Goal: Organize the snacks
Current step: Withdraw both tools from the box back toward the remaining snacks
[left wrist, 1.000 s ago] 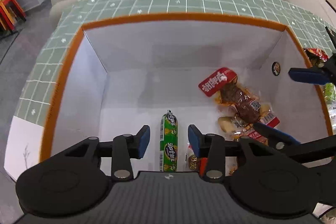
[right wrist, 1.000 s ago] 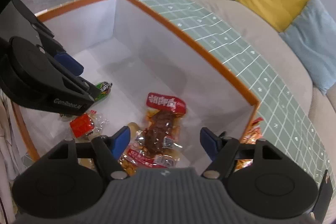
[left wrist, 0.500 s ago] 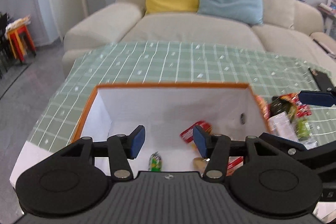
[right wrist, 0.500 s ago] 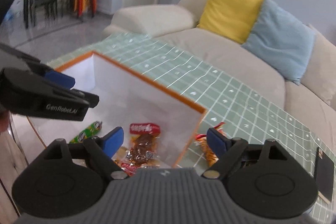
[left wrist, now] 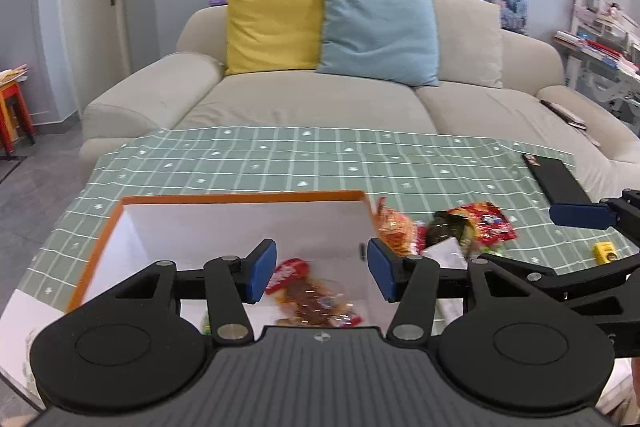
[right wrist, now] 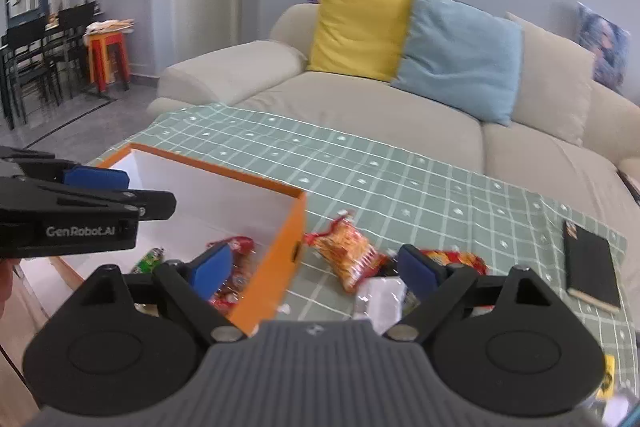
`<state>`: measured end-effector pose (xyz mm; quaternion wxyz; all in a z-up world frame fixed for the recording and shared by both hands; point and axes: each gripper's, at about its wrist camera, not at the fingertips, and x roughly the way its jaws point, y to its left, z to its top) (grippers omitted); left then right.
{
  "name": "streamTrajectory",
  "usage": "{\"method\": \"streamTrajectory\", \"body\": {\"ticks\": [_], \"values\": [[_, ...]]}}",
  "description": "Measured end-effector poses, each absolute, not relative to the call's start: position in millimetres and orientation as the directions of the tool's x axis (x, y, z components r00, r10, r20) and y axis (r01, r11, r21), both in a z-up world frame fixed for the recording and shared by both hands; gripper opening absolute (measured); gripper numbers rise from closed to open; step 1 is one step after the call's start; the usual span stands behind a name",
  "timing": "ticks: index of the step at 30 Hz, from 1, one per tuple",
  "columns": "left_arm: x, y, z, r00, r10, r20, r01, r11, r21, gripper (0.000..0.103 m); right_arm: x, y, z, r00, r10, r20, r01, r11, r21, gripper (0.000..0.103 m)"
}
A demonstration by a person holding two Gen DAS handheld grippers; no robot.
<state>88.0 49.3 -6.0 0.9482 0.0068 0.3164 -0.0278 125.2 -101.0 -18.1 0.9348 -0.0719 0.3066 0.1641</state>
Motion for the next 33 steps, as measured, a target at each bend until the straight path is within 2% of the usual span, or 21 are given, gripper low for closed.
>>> {"method": "streamTrajectory", "body": {"ticks": [6, 15, 33], "values": [[84, 22, -15, 0.771, -0.135, -0.623, 0.14, 0.989, -0.041, 0.066, 113, -139, -29, 0.764, 0.211, -0.609, -0.27, 0.963, -0.006, 0.088], [83, -18, -34, 0.717, -0.197, -0.668, 0.245, 0.969, -0.023, 0.066, 107, -184, -59, 0.744, 0.144, -0.653, -0.169, 0.985, 0.024, 0.088], [108, -50, -54, 0.675, -0.202, -0.71, 0.317, 0.948, 0.033, 0.066, 120, -207, -96, 0.695, 0.115, -0.71, -0.111, 0.992, 0.052, 0.093]]}}
